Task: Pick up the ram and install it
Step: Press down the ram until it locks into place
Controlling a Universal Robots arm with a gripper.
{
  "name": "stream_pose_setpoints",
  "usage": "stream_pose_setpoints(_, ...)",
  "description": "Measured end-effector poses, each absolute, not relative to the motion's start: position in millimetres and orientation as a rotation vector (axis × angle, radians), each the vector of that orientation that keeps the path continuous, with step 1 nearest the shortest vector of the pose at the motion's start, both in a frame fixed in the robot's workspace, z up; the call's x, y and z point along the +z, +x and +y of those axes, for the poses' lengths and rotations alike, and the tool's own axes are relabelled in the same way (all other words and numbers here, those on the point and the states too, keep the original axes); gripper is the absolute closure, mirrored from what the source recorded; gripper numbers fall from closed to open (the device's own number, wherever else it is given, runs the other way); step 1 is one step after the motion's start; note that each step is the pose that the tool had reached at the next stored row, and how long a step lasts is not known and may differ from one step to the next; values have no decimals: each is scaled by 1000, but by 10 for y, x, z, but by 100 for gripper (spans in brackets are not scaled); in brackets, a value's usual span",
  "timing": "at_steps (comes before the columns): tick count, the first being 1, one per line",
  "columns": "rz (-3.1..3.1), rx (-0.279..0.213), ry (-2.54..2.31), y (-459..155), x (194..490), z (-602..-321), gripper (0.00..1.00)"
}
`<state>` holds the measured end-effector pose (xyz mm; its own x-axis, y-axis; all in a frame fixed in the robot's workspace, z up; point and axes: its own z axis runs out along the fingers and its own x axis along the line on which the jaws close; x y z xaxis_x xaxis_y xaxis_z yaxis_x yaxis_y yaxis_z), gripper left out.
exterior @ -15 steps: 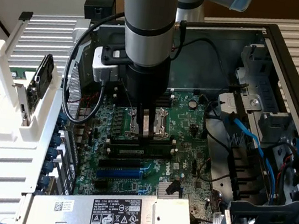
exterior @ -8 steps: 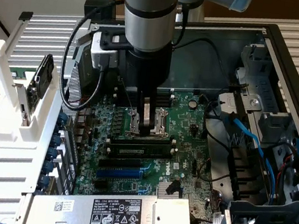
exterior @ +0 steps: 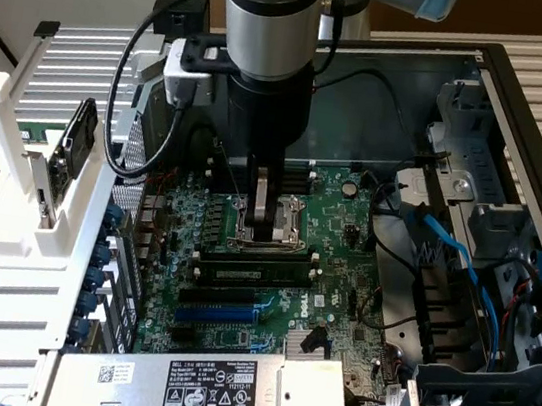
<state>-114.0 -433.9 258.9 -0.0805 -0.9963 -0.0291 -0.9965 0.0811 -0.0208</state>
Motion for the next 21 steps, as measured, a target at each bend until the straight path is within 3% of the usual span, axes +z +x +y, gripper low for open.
stream_pose_setpoints(21, 2669, 3, -1579, -1140, 2585, -4339, 90)
